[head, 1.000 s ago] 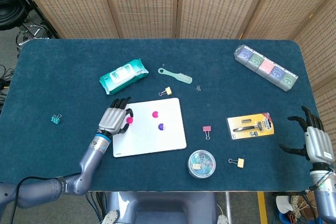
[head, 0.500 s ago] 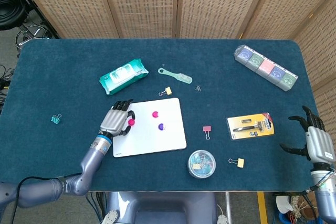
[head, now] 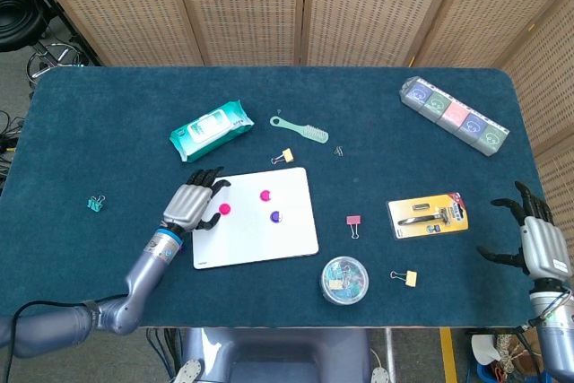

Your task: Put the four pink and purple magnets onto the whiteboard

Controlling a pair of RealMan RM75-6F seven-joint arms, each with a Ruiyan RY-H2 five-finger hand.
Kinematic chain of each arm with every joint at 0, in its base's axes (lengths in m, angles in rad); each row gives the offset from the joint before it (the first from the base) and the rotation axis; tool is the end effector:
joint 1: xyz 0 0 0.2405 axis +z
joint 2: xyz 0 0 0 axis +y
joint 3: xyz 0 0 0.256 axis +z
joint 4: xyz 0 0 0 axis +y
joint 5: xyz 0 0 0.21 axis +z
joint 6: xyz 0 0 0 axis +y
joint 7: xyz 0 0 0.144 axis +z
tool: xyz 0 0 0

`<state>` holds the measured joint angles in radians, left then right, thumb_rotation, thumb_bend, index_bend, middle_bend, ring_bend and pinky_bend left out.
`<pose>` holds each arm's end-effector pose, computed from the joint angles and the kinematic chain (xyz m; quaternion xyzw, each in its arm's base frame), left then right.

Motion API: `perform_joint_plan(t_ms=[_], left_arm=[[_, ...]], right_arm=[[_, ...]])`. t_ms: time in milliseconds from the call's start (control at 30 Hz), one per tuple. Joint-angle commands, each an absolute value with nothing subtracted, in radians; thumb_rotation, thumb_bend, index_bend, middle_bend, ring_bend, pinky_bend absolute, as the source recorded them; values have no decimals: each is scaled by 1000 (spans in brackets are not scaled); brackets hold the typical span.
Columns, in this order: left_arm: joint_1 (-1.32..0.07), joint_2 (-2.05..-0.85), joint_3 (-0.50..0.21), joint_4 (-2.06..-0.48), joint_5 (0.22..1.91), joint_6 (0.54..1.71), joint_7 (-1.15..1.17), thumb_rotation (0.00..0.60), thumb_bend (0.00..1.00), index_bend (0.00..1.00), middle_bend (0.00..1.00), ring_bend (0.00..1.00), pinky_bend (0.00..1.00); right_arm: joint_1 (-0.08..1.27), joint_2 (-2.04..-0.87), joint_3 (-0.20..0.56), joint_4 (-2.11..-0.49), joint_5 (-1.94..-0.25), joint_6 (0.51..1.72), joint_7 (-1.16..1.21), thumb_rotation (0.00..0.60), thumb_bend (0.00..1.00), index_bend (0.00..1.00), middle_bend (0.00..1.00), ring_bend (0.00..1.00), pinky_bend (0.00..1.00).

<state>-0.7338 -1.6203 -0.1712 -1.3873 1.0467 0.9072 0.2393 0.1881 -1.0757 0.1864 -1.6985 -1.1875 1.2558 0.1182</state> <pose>-0.1649 0.3440 -0.0398 -0.7158 -0.4523 -0.3574 0.3941 -0.3127 -0.2354 0.1676 0.4971 -0.5090 0.4050 0.5743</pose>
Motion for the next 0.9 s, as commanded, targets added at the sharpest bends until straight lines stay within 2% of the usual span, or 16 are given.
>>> perform_joint_plan(t_ms=[33,200,367,767,900], left_arm=[[-695,-1513,-125,-1429,1168,898,130,600,394,253,0,0,0],[-641,-1414,-62,-1481,1245,935,104,600,394,274,0,0,0],[-606,-1375,-16,-1507,1305,960,71,600,394,286,0,0,0],[-531,-1391,79,-1473,1434,1021,-9,600,394,317,0,0,0],[-505,-1405,89,-1467,1443,1046,7,600,397,334,0,0,0]], right_arm=[[188,-1075,186,-1700,-1188,1256,118,600,50,272,0,0,0],[190,-1079,183,-1704,-1191,1253,113,600,50,272,0,0,0],[193,-1083,179,-1705,-1192,1248,102,600,50,272,0,0,0],[194,-1087,177,-1710,-1192,1247,96,600,50,272,0,0,0],[193,-1083,177,-1712,-1192,1245,101,600,50,272,0,0,0]])
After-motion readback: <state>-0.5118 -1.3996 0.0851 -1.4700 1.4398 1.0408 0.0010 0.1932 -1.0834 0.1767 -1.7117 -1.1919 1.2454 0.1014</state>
